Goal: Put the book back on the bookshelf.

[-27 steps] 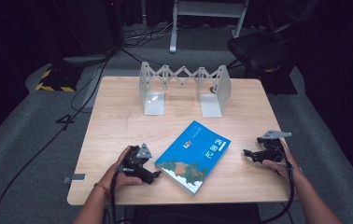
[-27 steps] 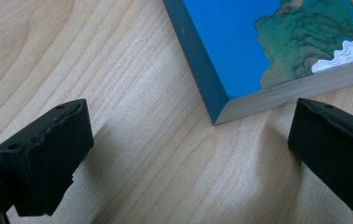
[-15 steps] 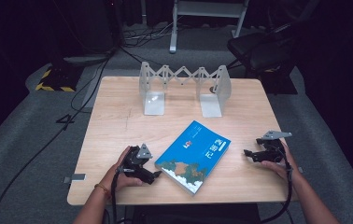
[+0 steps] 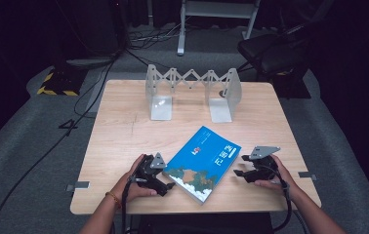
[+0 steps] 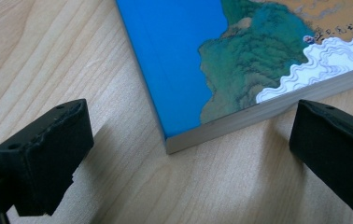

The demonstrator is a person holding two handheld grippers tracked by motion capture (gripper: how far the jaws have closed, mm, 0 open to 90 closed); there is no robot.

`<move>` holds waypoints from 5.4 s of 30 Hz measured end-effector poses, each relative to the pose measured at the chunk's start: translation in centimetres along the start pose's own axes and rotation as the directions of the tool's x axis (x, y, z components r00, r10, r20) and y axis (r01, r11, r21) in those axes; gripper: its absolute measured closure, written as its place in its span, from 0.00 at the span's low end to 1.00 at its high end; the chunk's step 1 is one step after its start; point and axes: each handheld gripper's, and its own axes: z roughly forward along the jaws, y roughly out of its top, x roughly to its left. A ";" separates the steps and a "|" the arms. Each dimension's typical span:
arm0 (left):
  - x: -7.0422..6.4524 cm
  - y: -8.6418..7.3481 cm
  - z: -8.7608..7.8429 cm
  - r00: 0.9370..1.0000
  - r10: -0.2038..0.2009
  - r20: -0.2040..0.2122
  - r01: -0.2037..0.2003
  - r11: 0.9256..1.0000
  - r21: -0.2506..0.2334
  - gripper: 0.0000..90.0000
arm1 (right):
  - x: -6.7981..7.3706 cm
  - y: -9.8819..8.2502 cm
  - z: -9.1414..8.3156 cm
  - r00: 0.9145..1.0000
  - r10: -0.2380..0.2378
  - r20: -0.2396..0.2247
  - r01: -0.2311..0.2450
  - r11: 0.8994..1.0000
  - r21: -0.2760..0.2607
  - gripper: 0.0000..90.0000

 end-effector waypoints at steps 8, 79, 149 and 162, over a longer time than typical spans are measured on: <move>-0.2 0.1 0.1 1.000 -0.001 -0.004 0.001 1.000 0.002 0.00 | 0.8 0.8 1.7 1.000 0.006 -0.022 -0.005 1.000 0.025 0.32; -3.2 3.7 3.3 0.997 0.058 0.050 -0.058 0.998 -0.005 0.00 | 1.2 1.0 -0.5 0.989 -0.001 -0.150 0.000 1.000 -0.005 0.34; -3.1 5.7 -1.2 0.982 0.189 -0.002 -0.186 0.965 -0.185 0.81 | 2.1 6.5 -2.0 0.953 -0.274 -0.132 0.229 0.931 -0.285 0.41; -1.2 4.5 -2.3 0.985 0.167 0.035 -0.158 0.970 -0.186 0.78 | 0.3 6.2 2.6 0.924 -0.383 -0.020 0.376 0.915 -0.144 0.50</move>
